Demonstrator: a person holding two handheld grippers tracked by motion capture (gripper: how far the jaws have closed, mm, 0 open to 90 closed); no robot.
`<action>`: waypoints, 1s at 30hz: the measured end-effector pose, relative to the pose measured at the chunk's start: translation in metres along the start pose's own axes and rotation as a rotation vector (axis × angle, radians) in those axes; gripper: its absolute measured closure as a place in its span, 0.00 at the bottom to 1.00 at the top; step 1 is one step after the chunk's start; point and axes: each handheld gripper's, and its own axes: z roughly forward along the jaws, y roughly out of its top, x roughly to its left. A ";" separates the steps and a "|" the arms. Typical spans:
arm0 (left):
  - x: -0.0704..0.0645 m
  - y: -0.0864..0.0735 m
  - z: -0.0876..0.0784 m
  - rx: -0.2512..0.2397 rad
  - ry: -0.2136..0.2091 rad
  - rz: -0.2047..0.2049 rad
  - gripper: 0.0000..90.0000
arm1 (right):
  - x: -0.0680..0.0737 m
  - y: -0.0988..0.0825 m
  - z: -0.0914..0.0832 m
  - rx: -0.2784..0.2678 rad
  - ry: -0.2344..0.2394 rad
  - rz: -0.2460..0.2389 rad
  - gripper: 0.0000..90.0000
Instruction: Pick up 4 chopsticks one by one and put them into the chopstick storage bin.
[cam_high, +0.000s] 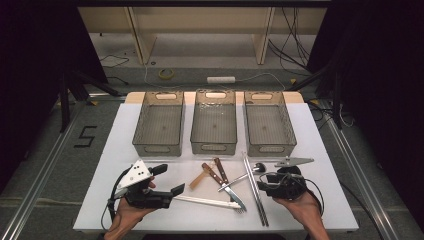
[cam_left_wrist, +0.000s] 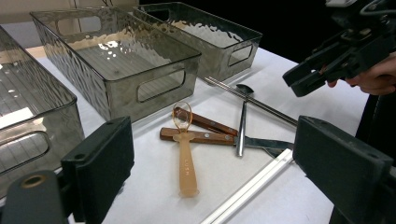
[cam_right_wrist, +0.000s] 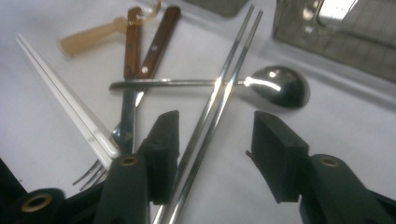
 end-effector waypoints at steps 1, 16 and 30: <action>0.000 0.000 0.000 0.001 0.000 0.002 0.13 | 0.000 0.000 0.000 0.000 0.000 0.000 0.61; -0.001 0.000 0.000 0.001 0.001 0.012 0.13 | 0.003 -0.004 0.026 0.135 0.016 -0.001 0.74; -0.001 0.000 0.000 0.002 0.000 0.016 0.13 | 0.003 -0.003 0.036 0.182 0.009 -0.005 0.80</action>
